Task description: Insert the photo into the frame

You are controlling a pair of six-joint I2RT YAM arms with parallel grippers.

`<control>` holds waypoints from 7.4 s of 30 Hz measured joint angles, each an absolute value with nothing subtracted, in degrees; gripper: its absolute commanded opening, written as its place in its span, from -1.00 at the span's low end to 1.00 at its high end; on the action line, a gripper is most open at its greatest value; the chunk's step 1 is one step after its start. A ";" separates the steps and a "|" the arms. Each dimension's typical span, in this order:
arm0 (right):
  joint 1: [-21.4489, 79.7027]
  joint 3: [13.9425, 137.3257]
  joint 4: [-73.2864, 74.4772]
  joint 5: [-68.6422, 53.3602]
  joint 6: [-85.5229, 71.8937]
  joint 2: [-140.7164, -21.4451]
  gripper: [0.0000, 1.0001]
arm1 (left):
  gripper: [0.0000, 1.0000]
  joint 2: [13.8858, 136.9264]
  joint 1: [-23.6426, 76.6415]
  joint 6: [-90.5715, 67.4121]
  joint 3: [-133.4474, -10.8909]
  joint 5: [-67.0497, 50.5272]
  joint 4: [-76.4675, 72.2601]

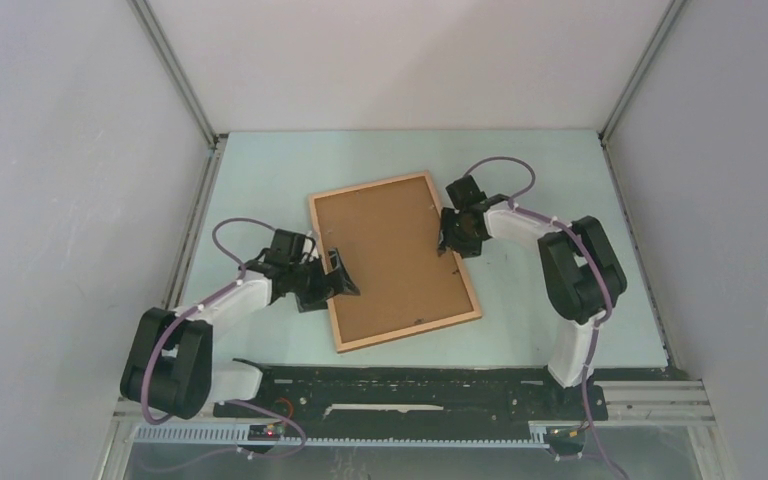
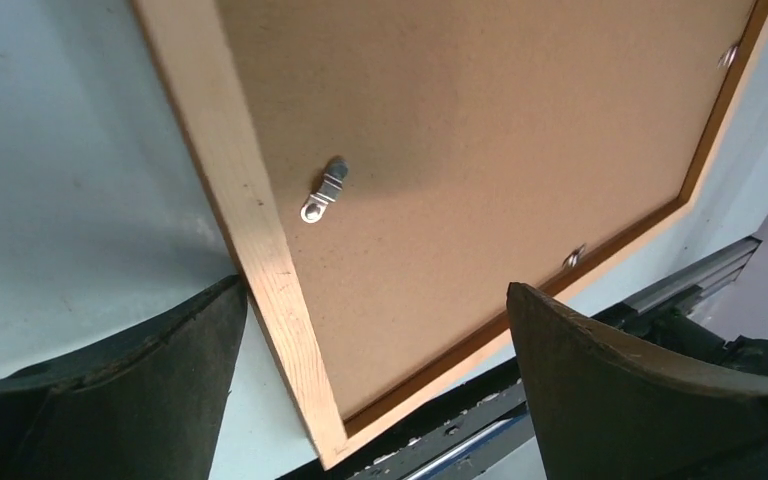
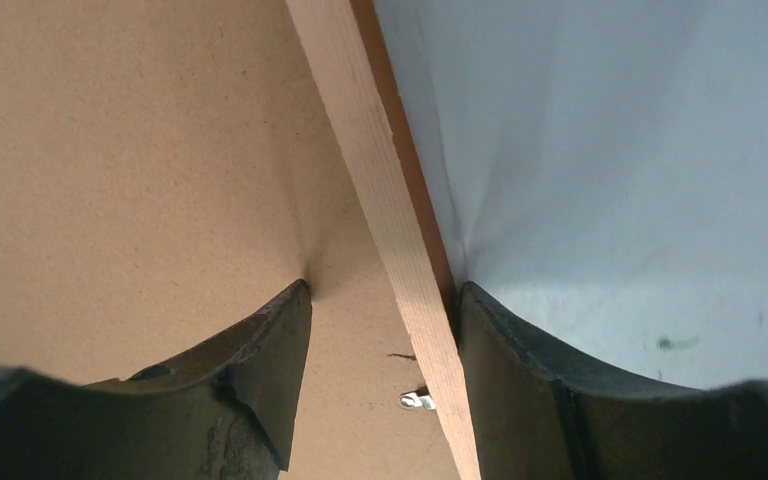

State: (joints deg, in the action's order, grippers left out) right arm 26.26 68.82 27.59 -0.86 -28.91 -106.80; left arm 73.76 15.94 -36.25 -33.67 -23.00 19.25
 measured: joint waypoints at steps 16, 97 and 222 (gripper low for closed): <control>25.87 100.64 29.87 -4.14 -23.07 -126.96 0.33 | 1.00 75.13 39.42 -42.13 -33.12 -23.05 15.40; 20.97 63.22 30.59 -5.41 -21.56 -96.57 0.19 | 1.00 71.48 19.53 -29.26 -51.46 -26.81 22.11; 17.87 67.48 23.62 -13.82 -35.27 -106.67 0.69 | 1.00 94.56 3.70 -23.38 -54.87 -23.86 30.13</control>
State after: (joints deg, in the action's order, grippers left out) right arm 17.87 67.48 23.62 -13.82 -35.27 -106.67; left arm 94.56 3.70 -23.38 -54.87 -23.86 30.13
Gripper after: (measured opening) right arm 0.826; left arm 0.997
